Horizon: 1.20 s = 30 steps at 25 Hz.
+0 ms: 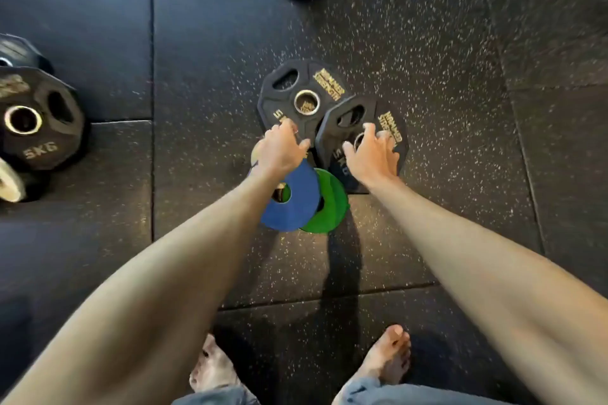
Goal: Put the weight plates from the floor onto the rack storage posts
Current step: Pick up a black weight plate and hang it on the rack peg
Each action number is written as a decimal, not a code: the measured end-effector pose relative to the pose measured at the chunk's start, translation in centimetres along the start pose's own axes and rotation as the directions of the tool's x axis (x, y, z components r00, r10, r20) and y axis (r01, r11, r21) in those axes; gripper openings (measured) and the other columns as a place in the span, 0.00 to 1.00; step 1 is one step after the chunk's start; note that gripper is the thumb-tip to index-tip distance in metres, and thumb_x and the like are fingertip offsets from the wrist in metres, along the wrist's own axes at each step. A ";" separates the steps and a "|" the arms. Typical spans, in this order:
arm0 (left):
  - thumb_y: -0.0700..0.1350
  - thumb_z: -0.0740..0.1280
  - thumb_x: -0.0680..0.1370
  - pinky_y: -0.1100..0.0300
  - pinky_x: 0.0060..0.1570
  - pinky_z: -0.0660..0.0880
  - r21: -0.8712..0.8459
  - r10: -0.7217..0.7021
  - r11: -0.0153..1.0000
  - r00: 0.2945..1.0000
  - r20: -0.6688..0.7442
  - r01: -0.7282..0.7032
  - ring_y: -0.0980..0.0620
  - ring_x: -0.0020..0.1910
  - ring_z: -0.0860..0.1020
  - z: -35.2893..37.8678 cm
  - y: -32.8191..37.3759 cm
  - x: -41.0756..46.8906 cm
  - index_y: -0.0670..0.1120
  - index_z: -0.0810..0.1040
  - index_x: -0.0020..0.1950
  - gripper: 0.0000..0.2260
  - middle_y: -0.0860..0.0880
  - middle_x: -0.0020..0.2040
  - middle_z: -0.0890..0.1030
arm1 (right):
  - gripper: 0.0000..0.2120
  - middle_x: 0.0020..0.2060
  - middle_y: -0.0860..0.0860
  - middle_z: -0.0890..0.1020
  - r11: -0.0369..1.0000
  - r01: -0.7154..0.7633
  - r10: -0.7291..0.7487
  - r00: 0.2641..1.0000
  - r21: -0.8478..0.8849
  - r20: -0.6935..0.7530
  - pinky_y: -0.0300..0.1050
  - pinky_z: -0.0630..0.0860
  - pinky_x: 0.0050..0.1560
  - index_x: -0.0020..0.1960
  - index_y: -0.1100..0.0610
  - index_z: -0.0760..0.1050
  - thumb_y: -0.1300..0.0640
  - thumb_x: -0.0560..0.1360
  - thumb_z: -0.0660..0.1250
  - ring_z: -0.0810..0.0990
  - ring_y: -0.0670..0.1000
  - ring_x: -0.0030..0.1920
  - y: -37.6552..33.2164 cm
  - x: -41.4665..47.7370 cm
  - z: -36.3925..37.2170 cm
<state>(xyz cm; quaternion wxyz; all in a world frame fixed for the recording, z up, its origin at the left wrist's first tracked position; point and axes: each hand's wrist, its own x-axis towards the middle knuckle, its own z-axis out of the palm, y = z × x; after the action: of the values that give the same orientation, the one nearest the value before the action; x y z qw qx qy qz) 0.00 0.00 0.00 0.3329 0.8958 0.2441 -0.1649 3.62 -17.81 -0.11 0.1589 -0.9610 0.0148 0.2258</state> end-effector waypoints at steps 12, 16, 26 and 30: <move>0.65 0.62 0.78 0.46 0.60 0.72 0.081 0.028 0.996 0.998 -0.048 -0.024 0.39 0.68 0.71 8.7 5.0 7.0 0.36 0.60 0.75 0.39 0.39 0.68 0.75 | 0.40 0.73 0.65 0.64 0.639 -0.568 0.626 0.776 0.519 0.080 0.63 0.69 0.67 0.77 0.61 0.56 0.32 0.78 0.53 0.68 0.67 0.70 9.7 7.9 5.3; 0.62 0.65 0.78 0.48 0.58 0.73 -0.030 -0.053 0.998 0.993 -0.104 0.050 0.41 0.64 0.75 9.3 4.9 7.6 0.38 0.68 0.68 0.31 0.41 0.65 0.76 | 0.41 0.74 0.64 0.63 0.628 -0.571 0.661 0.750 0.528 0.026 0.63 0.67 0.69 0.77 0.62 0.58 0.30 0.78 0.52 0.64 0.66 0.72 9.4 8.6 5.8; 0.55 0.65 0.81 0.51 0.48 0.71 -0.252 0.086 0.957 0.973 -0.215 -0.140 0.41 0.55 0.76 9.1 5.6 1.5 0.41 0.65 0.62 0.20 0.44 0.53 0.78 | 0.32 0.70 0.63 0.71 0.327 -0.246 0.719 0.691 0.913 -0.071 0.54 0.67 0.66 0.74 0.65 0.60 0.40 0.83 0.52 0.71 0.64 0.69 8.8 5.6 5.7; 0.55 0.64 0.81 0.53 0.44 0.69 -0.360 0.089 0.921 0.981 -0.171 -0.146 0.42 0.54 0.77 7.7 6.3 -2.2 0.40 0.64 0.63 0.21 0.45 0.51 0.77 | 0.28 0.66 0.65 0.74 0.316 -0.173 0.704 0.702 0.933 -0.108 0.54 0.69 0.61 0.69 0.63 0.62 0.41 0.83 0.53 0.74 0.64 0.66 8.4 2.2 1.8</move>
<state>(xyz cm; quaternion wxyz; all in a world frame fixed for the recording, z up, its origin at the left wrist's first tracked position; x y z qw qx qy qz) 0.61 -10.12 -1.30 0.4860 0.8396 0.2410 -0.0272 3.92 -25.16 -5.13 0.5444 -0.7117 0.4423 -0.0386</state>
